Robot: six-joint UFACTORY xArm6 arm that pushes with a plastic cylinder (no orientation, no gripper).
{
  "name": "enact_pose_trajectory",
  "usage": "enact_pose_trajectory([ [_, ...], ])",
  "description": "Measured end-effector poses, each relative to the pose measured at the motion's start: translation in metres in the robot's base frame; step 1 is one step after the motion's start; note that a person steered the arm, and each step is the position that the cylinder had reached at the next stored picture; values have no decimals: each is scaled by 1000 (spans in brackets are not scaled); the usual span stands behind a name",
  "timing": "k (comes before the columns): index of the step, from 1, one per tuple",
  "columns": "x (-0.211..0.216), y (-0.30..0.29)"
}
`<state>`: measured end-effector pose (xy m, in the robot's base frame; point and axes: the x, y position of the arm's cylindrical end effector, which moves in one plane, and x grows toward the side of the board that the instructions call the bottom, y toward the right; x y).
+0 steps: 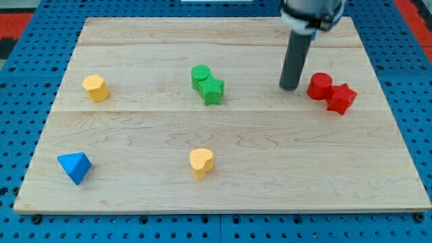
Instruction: Move blue cube towards left and slightly down
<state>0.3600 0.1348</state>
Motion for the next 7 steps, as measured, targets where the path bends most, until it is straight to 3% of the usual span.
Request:
enact_pose_trajectory([
  [2,-92,113],
  [3,-130,137],
  [5,-133,-21],
  [7,-149,-77],
])
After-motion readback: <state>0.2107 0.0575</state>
